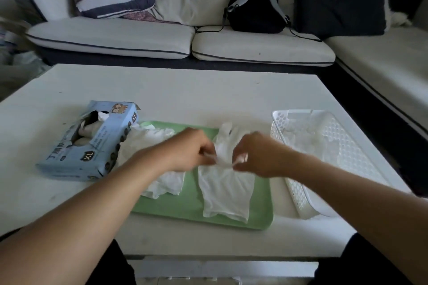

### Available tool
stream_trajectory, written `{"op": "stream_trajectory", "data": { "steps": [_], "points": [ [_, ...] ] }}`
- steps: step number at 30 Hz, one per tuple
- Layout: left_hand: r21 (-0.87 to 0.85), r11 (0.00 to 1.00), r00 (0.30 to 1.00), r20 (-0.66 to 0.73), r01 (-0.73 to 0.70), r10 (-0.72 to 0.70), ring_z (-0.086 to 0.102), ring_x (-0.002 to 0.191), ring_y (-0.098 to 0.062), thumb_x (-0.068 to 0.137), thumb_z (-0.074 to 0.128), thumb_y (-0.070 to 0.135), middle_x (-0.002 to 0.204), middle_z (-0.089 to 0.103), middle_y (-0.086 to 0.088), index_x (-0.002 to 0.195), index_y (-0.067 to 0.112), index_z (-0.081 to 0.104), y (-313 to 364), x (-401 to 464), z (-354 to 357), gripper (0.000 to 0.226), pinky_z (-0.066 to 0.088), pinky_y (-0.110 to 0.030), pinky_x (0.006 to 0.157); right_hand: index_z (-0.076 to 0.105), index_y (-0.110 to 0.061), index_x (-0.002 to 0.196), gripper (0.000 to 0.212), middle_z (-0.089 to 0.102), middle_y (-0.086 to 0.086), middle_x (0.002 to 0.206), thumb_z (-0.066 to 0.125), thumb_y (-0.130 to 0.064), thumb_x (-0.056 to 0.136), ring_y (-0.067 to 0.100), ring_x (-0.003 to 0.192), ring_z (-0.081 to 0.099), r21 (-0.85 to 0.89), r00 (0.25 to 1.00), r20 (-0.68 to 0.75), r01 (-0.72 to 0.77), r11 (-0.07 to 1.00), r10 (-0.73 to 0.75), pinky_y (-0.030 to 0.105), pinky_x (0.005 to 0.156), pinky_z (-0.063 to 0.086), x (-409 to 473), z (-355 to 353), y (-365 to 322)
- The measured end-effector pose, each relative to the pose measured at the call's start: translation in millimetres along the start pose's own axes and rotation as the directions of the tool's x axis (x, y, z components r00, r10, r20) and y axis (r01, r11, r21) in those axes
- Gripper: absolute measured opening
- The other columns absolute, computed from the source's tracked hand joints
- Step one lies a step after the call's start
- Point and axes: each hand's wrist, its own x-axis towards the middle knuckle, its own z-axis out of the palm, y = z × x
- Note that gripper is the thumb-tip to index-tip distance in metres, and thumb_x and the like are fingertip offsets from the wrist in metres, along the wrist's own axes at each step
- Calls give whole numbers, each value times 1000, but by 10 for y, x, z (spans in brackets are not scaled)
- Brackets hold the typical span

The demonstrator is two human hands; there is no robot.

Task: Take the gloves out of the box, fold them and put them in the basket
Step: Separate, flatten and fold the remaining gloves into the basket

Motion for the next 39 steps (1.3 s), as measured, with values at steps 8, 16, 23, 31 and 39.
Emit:
{"op": "stream_trajectory", "data": {
  "steps": [8,16,23,31,39],
  "points": [
    [171,985,992,130,-16,-6,71,93,-15,91,71,22,100,75,9,101,27,77,38,-90,425,14,58,-39,84,74,-26,109,21,73,-5,106,71,-31,88,20,98,69,-93,977,211,42,995,-22,37,85,56,-11,346,-121],
    [390,917,986,164,-78,15,69,95,-22,96,67,27,105,74,4,108,25,76,264,-196,370,16,52,-28,78,75,-20,109,20,73,-4,104,71,-27,91,9,82,54,-77,942,325,117,990,-86,25,75,42,-56,251,-165],
    [190,982,958,279,10,-64,67,92,-9,88,73,40,108,70,12,114,34,74,276,-189,233,26,57,-33,86,77,-23,102,30,69,-11,88,79,-44,81,2,72,56,-46,845,533,88,995,-50,19,70,43,-56,267,-178],
    [224,949,973,-2,224,-229,59,116,-24,89,73,43,132,60,-2,132,22,59,-201,88,234,50,50,-38,96,71,-12,113,28,67,-2,104,73,-29,91,11,78,64,-17,957,263,-121,992,121,21,77,45,120,18,214],
    [231,937,963,-2,263,-270,60,113,-28,95,66,27,132,56,-6,135,13,54,-215,259,367,44,52,-40,95,70,-1,115,30,67,14,119,67,-18,90,27,109,63,-229,949,118,-260,938,291,29,89,51,450,169,495]
  ]
}}
